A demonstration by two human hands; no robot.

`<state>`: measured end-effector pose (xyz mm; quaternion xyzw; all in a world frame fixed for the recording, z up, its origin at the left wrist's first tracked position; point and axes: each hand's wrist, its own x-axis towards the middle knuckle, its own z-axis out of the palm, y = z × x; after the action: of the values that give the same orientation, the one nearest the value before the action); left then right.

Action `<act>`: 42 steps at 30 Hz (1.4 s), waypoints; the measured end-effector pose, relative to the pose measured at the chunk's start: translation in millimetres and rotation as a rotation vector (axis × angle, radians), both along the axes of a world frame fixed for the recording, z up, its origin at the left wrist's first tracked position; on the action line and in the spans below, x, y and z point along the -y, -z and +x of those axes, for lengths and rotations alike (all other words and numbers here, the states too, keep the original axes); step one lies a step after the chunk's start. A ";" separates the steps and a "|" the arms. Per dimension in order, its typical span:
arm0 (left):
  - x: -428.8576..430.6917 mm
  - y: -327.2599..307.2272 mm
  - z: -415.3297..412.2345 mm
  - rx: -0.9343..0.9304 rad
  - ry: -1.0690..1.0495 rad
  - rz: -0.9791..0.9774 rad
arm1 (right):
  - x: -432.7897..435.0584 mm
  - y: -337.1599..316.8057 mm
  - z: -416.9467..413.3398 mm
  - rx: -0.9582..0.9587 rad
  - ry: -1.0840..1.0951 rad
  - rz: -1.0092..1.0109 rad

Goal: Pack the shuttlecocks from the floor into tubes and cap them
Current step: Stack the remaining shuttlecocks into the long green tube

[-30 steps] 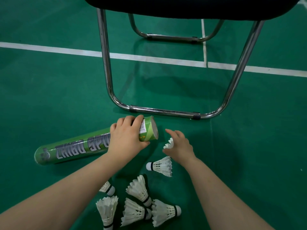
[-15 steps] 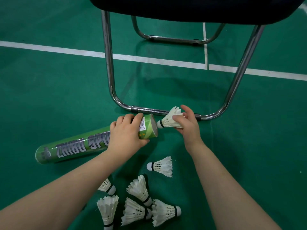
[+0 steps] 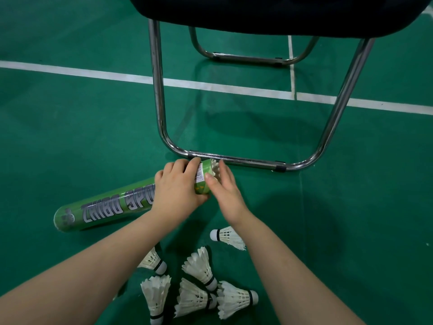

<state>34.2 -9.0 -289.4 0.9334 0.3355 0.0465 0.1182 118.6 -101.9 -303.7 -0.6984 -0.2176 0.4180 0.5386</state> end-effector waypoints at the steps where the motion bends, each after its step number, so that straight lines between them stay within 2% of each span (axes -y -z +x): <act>1: -0.4 -0.5 0.1 0.001 0.000 0.003 | -0.5 1.2 -3.8 0.048 0.023 0.018; 6: -3.2 -3.8 0.4 0.004 -0.018 0.000 | 7.4 1.1 -2.6 0.433 0.315 0.155; 9: -2.0 -4.7 1.1 0.020 -0.010 0.004 | 9.2 -0.1 -0.4 0.458 0.150 0.140; 17: 10.6 7.6 -12.6 0.015 0.126 0.097 | -0.6 -2.8 12.5 -0.117 -0.309 -0.111; 20: 14.6 11.8 -14.2 0.006 0.165 0.110 | 1.8 0.5 14.8 -0.243 -0.397 -0.136; 22: 13.5 7.1 -11.6 -0.043 0.184 0.084 | 5.6 -1.5 8.3 -0.255 -0.239 -0.045; 25: 8.4 2.8 -9.6 -0.070 0.161 0.026 | 14.4 -0.6 4.4 -0.137 0.243 0.097; 27: 8.5 3.1 -12.2 -0.088 0.165 0.030 | 21.2 2.0 5.6 0.029 0.369 0.008; 30: 13.6 7.2 -21.7 -0.122 0.197 0.025 | 38.6 14.9 2.9 0.220 0.263 -0.293; 33: 17.4 11.9 -27.5 -0.129 0.225 0.028 | 58.7 35.2 -5.9 0.341 0.296 -0.520; 38: 14.4 13.2 -30.4 -0.122 0.222 0.027 | 79.2 59.5 -27.1 0.311 0.284 -0.727; 42: 16.7 13.4 -31.3 -0.134 0.233 0.017 | 82.2 63.6 -33.2 0.253 0.220 -0.714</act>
<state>2.8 -25.7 -302.8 0.9681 0.2316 -0.0270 0.0922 85.4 -184.1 -367.3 -0.9069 -0.0471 0.3180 0.2725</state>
